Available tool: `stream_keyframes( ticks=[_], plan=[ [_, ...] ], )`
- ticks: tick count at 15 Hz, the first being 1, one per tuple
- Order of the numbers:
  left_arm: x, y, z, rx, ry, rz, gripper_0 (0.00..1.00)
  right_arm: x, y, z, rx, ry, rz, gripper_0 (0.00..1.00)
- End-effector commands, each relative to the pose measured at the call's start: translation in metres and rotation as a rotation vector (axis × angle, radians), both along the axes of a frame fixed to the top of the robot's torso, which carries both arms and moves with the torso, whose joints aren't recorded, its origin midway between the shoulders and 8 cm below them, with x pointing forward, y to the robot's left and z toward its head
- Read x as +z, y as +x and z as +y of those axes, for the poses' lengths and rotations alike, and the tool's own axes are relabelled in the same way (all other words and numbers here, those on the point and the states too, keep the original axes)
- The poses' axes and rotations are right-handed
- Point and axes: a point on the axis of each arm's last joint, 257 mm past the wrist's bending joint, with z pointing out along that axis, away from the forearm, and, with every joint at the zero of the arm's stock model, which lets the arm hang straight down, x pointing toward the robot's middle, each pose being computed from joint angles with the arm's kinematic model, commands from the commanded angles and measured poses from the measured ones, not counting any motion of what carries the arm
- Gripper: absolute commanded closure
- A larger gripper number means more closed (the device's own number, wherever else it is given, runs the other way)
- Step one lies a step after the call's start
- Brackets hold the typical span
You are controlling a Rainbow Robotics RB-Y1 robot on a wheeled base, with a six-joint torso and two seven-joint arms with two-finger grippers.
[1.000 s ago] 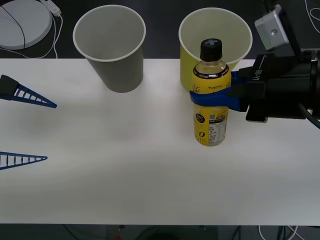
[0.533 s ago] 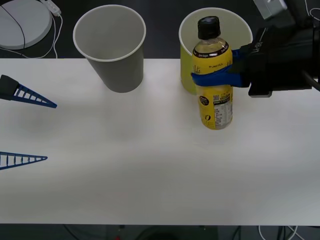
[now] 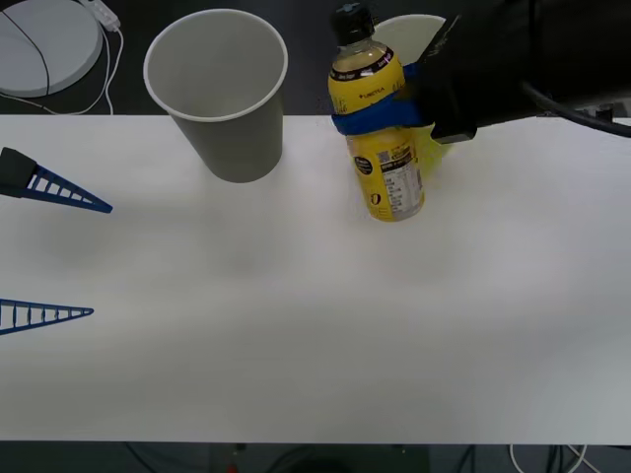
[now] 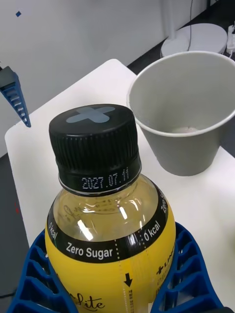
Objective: Put the can into the green bin and the plastic bottle into the gray bin
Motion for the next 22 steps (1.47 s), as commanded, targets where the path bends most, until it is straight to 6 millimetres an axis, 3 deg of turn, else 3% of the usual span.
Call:
stream_keyframes(
  ticks=[1, 16, 22],
  plan=[
    [0.0, 0.0, 0.0, 0.0, 0.0, 0.0, 0.0, 0.003, 0.015, 0.015, 0.007, -0.023, 0.003, 1.0],
    [0.0, 0.0, 0.0, 0.0, 0.0, 0.0, 0.0, 0.038, 0.09, 0.072, -0.052, -0.042, 0.038, 1.0],
    [0.0, 0.0, 0.0, 0.0, 0.0, 0.0, 0.0, 0.042, 0.115, 0.094, -0.09, -0.063, 0.052, 1.0]
  ],
)
